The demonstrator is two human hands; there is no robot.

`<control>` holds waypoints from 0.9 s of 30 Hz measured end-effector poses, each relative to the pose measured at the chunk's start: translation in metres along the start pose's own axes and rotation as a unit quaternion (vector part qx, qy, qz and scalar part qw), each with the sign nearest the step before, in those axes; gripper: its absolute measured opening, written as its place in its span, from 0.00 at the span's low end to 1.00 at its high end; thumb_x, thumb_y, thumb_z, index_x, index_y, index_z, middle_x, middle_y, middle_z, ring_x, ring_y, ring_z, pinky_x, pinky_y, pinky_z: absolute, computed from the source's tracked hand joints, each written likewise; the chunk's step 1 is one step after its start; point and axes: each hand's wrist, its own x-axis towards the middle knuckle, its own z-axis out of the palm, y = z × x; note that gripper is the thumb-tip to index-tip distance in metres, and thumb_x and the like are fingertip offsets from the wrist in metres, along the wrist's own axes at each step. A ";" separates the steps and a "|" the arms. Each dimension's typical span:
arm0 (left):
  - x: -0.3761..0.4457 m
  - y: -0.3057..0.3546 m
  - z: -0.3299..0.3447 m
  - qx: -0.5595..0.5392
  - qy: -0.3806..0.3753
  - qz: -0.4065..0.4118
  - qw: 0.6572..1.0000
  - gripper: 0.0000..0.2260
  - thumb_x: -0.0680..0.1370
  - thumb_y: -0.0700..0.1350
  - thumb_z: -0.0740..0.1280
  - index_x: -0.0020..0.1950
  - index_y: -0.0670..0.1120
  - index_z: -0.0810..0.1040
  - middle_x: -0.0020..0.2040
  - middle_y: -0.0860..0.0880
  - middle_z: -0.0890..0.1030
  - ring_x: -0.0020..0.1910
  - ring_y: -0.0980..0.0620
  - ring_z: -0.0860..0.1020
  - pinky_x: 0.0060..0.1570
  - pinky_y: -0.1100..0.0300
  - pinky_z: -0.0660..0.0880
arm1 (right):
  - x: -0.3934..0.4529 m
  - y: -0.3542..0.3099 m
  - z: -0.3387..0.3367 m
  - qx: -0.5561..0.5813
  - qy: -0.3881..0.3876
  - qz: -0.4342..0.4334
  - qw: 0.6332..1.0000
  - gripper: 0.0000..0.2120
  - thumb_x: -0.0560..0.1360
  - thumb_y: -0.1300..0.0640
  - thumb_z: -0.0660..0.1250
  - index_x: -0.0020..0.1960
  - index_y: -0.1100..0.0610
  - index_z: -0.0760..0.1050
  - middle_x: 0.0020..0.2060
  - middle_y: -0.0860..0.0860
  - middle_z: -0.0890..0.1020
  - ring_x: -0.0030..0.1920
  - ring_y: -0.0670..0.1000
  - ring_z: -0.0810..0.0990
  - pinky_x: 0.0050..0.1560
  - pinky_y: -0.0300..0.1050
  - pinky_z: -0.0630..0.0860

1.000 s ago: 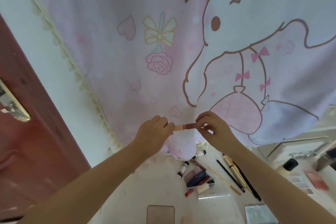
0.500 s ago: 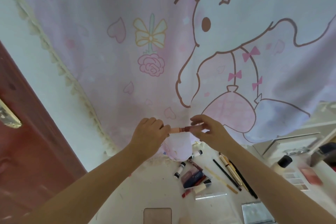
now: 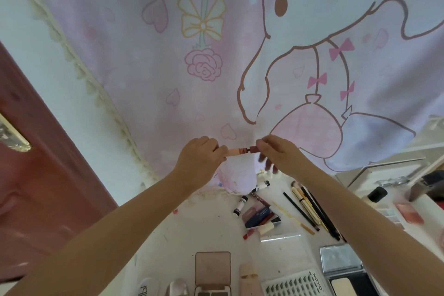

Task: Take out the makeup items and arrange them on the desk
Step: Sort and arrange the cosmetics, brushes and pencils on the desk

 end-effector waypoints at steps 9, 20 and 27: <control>-0.009 -0.003 0.005 -0.003 -0.017 -0.003 1.000 0.11 0.59 0.45 0.80 0.31 0.44 0.80 0.24 0.50 0.76 0.21 0.52 0.73 0.23 0.67 0.70 | 0.000 0.006 0.002 0.018 0.025 -0.050 0.998 0.11 0.73 0.61 0.66 0.46 0.45 0.70 0.40 0.41 0.77 0.38 0.38 0.77 0.37 0.30 0.74; -0.035 -0.008 0.010 -0.031 -0.059 -0.028 0.997 0.10 0.58 0.43 0.80 0.30 0.44 0.80 0.24 0.49 0.76 0.21 0.52 0.73 0.23 0.67 0.70 | 0.003 0.013 0.022 0.082 -0.024 0.032 0.996 0.07 0.75 0.63 0.63 0.49 0.53 0.73 0.37 0.47 0.78 0.33 0.43 0.78 0.29 0.30 0.73; -0.076 -0.002 0.022 -0.093 -0.105 -0.100 0.985 0.09 0.59 0.42 0.79 0.31 0.44 0.80 0.24 0.48 0.76 0.23 0.50 0.75 0.23 0.67 0.70 | 0.011 0.023 0.054 0.061 -0.055 0.057 0.995 0.06 0.73 0.67 0.63 0.47 0.60 0.76 0.30 0.48 0.79 0.24 0.41 0.75 0.27 0.30 0.72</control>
